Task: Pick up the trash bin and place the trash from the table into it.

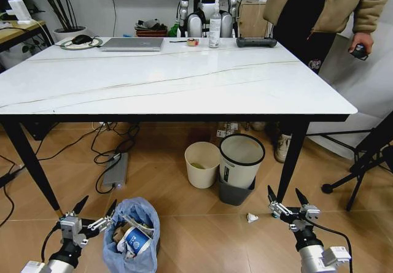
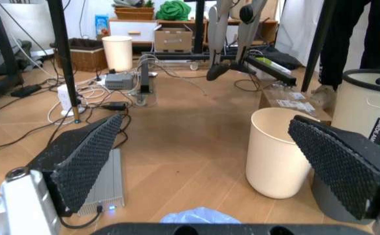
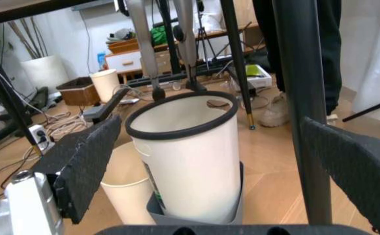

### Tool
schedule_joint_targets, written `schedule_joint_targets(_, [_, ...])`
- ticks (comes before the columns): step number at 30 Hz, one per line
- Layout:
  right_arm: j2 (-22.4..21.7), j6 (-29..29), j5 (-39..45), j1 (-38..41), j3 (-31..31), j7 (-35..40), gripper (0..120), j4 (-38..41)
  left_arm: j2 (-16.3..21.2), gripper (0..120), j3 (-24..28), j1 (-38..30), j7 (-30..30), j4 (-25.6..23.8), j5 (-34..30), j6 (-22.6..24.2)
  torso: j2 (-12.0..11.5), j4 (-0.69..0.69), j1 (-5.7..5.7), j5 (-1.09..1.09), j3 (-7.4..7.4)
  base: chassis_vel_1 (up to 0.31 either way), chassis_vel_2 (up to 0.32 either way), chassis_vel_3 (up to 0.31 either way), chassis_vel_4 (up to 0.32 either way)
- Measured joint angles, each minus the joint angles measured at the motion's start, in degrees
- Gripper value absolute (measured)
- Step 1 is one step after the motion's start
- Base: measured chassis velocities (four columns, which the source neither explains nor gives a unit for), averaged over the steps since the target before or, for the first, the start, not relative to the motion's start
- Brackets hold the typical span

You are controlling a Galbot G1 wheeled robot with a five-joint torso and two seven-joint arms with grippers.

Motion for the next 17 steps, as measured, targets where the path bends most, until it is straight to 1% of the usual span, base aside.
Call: schedule_joint_targets(17, [0.0,0.0,0.0,0.0,0.0,0.0,100,0.0,0.0,100,0.1,-0.1,-0.1,0.2,-0.1,0.1,0.0,0.0,0.0,0.0,0.0,0.0,0.0,0.0,0.0])
